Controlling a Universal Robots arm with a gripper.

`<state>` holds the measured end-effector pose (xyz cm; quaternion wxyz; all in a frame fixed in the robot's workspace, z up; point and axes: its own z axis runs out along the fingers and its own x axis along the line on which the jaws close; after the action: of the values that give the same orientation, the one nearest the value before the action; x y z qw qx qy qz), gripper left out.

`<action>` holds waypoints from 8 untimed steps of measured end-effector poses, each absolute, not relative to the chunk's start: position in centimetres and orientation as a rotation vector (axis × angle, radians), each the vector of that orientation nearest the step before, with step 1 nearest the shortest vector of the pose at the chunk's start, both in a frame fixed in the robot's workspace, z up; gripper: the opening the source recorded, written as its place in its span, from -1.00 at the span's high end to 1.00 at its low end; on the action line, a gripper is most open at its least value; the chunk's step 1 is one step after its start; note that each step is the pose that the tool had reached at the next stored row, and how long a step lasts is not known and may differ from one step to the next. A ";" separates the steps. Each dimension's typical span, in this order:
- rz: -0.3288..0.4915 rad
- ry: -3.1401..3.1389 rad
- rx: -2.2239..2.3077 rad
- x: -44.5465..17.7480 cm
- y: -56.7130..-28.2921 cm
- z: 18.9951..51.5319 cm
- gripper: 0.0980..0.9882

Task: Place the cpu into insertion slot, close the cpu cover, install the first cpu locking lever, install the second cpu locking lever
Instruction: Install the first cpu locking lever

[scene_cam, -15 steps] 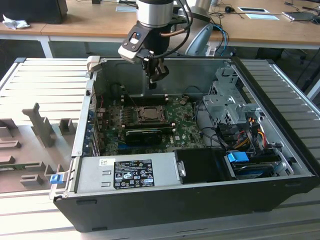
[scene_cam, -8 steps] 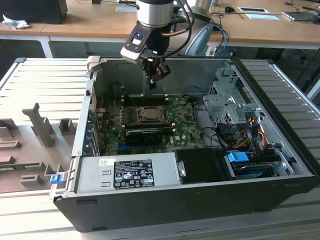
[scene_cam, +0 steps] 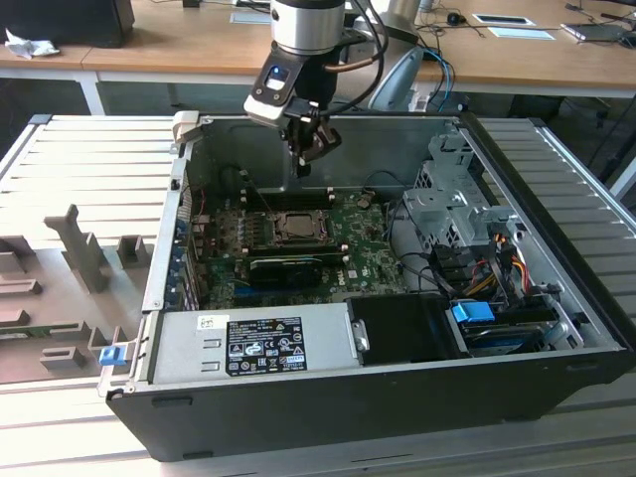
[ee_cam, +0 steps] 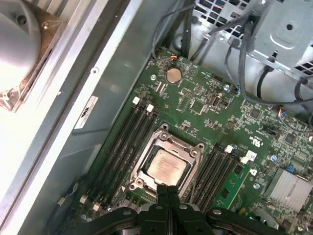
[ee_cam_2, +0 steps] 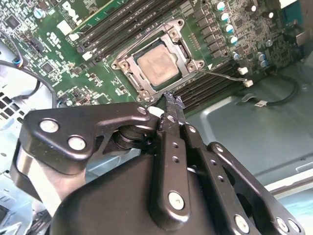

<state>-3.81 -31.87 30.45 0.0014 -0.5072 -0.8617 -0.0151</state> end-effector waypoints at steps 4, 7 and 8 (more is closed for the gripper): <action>-0.047 -2.736 -1.536 -3.8 -31.9 30.4 0.98; -0.047 -2.768 -1.477 -3.8 -31.9 30.4 0.98; -0.047 -2.784 -1.446 -3.8 -31.9 30.4 0.98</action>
<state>-3.81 -31.87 30.45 0.0022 -0.4609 -0.8873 -0.0150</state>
